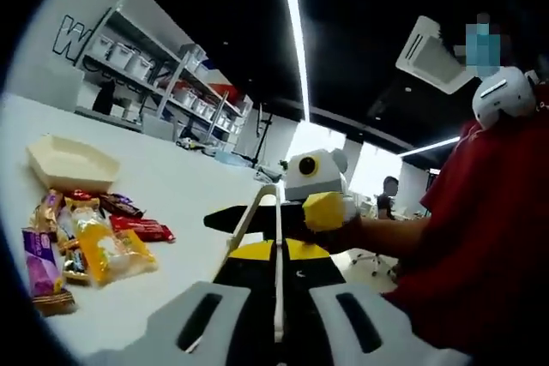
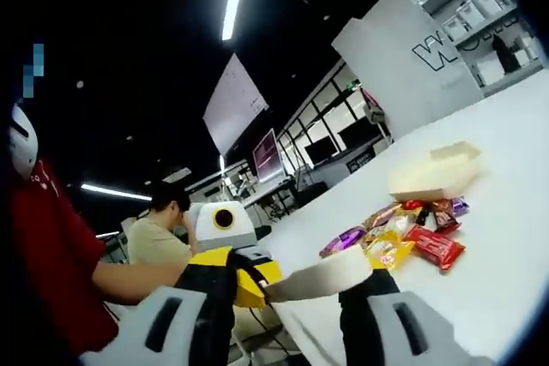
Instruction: Place the target food into the container with the food tongs after gripping and lifting it, then release it inside without dropping or visibly crushing the food.
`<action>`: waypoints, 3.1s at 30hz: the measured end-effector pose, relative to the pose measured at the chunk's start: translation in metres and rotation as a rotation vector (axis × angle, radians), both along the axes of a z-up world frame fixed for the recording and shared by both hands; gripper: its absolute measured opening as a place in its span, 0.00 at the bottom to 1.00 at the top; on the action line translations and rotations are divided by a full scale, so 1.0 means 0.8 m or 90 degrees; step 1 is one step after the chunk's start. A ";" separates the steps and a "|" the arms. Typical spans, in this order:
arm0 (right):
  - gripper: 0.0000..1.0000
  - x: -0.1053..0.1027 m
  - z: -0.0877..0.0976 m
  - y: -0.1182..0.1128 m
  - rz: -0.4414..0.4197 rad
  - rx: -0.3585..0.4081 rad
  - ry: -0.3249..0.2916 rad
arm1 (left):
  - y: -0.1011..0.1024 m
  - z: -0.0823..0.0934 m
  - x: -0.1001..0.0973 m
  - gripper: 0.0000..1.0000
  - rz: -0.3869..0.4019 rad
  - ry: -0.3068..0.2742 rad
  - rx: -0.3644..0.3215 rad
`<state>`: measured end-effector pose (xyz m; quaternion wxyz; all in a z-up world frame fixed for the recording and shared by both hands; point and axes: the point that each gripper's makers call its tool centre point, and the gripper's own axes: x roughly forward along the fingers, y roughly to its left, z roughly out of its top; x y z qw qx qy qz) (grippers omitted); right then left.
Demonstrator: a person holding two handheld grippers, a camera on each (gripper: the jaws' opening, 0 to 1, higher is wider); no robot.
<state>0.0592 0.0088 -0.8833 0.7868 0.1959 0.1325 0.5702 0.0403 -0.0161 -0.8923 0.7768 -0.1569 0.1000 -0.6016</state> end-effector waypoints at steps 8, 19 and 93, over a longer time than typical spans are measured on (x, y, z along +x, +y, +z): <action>0.22 -0.012 0.015 -0.006 0.014 0.034 -0.003 | -0.009 0.012 -0.014 0.01 -0.041 -0.018 0.006; 0.19 -0.006 0.032 -0.015 -0.009 0.030 -0.054 | -0.005 0.009 -0.004 0.09 -0.011 0.048 -0.015; 0.25 -0.056 0.042 -0.019 0.118 0.055 -0.016 | -0.020 0.043 -0.056 0.01 -0.150 0.047 0.067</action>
